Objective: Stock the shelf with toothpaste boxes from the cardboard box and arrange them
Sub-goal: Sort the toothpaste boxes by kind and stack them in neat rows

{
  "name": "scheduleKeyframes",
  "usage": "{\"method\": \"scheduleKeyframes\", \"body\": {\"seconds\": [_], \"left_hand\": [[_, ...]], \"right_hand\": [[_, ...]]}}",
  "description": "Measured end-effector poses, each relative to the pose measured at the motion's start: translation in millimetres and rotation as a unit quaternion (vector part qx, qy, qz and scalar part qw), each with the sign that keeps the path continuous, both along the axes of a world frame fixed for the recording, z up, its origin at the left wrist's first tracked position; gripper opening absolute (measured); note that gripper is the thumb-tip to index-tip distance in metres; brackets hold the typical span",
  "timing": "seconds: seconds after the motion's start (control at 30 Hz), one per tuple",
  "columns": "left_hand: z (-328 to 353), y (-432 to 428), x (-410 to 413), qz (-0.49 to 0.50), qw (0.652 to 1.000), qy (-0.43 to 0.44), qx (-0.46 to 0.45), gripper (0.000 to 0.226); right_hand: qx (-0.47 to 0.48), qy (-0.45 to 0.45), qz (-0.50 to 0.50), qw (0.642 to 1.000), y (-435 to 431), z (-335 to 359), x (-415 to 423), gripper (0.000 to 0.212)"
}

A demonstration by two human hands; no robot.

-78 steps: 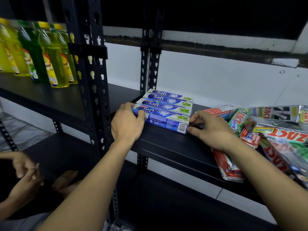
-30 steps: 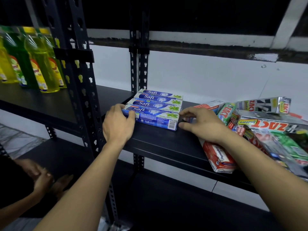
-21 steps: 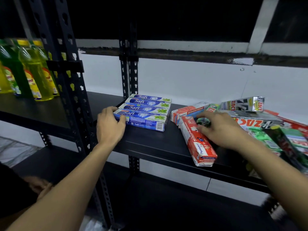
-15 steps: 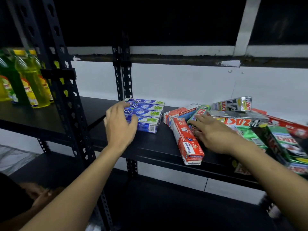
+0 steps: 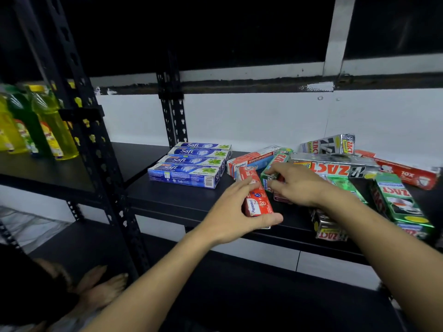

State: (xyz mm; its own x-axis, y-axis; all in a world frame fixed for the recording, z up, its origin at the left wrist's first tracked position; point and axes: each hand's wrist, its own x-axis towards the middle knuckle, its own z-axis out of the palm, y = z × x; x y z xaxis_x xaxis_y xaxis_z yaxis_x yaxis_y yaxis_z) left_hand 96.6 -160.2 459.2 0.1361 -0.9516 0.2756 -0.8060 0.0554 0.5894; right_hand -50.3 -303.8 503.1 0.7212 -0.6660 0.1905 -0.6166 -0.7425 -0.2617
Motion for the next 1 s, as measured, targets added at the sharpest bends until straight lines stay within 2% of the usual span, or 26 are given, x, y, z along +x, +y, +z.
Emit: {"method": "scheduleKeyframes", "body": {"seconds": [0.13,0.23,0.33,0.43,0.5,0.63,0.77,0.9,1.0], "left_hand": [[5,2,4,-0.016,0.999,0.027,0.019,0.097],[9,3,12,-0.032,0.996,0.072,0.041,0.095],[12,3,20,-0.052,0.991,0.105,0.070,0.094],[12,2,23,-0.057,0.987,0.130,0.080,0.094],[10,2,24,-0.060,0.986,0.136,0.080,0.094],[7,2,24,-0.065,0.988,0.128,0.060,0.093],[4,3,21,-0.060,0.989,0.129,0.040,0.076],[7,2,17,-0.075,0.989,0.120,0.033,0.059],[11,0,15,-0.075,0.991,0.109,0.037,0.056]], "right_hand": [[-0.030,-0.012,-0.008,0.999,-3,4,4,0.032],[-0.046,0.006,-0.027,0.999,-10,3,12,0.041],[-0.049,0.051,-0.037,0.997,-14,5,23,0.051],[-0.043,0.140,-0.044,0.988,-16,1,33,0.063],[-0.067,0.153,-0.048,0.985,-16,-3,39,0.065],[-0.044,0.067,-0.049,0.996,-12,1,37,0.055],[0.012,-0.064,-0.042,0.997,-12,15,18,0.041],[0.110,-0.185,-0.018,0.976,-2,32,-10,0.034],[0.146,-0.242,0.015,0.959,8,42,-32,0.030]]}}
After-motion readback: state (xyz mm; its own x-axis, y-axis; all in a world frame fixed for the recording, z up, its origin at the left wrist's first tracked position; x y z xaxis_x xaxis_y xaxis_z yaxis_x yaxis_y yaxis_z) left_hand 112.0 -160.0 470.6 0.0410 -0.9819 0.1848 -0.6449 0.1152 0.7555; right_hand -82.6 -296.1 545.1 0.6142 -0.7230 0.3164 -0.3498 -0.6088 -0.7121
